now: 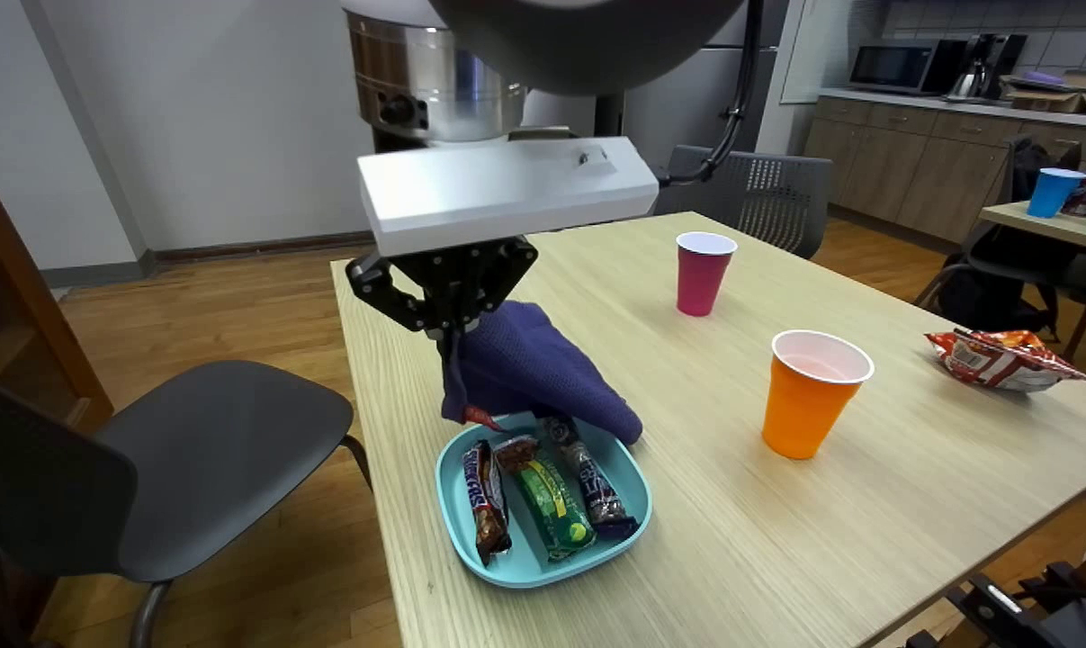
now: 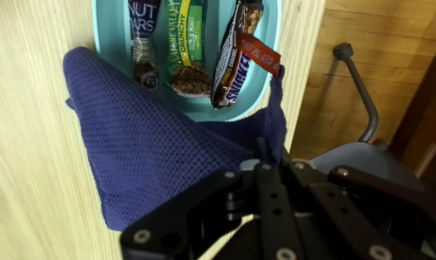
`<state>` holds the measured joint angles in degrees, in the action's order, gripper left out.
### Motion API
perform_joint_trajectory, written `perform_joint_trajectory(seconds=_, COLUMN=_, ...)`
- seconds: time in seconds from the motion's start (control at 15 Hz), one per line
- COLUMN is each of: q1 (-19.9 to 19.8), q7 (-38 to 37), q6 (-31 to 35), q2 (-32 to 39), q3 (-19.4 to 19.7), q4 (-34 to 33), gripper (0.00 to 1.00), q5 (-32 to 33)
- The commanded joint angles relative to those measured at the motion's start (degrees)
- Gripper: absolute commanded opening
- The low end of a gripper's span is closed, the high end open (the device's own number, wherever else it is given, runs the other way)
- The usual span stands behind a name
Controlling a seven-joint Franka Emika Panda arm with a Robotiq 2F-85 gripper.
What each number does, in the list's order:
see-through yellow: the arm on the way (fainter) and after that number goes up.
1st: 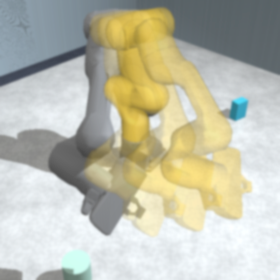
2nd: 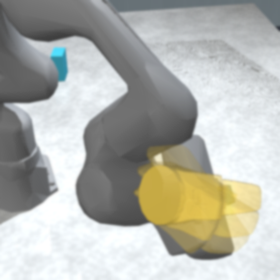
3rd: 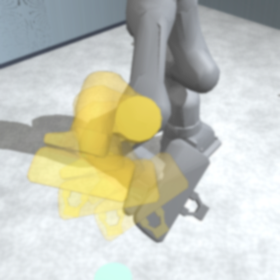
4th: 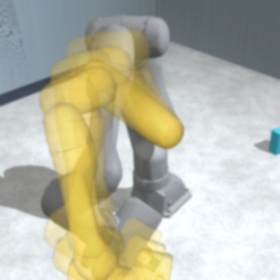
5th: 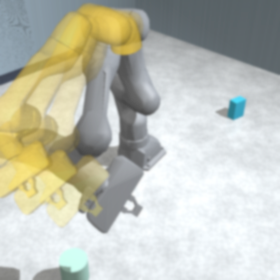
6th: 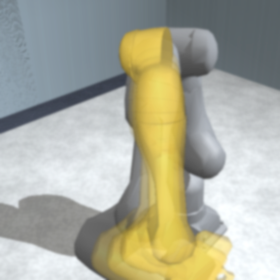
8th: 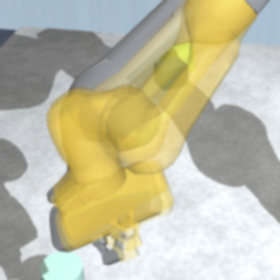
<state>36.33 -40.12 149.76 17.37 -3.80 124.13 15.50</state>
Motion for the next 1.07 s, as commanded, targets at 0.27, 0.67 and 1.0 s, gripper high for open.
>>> perform_joint_trajectory(seconds=0.27, q1=-1.59, q7=3.25, q6=-2.16, q2=-2.82, q3=-3.61, q4=2.37, gripper=0.01, q5=0.18)
perform_joint_trajectory(seconds=0.67, q1=-1.4, q7=3.6, q6=-1.91, q2=-3.23, q3=-4.98, q4=3.61, gripper=0.01, q5=0.11)
perform_joint_trajectory(seconds=1.0, q1=-1.09, q7=3.49, q6=-1.81, q2=-3.32, q3=-5.82, q4=3.95, gripper=0.01, q5=0.19)
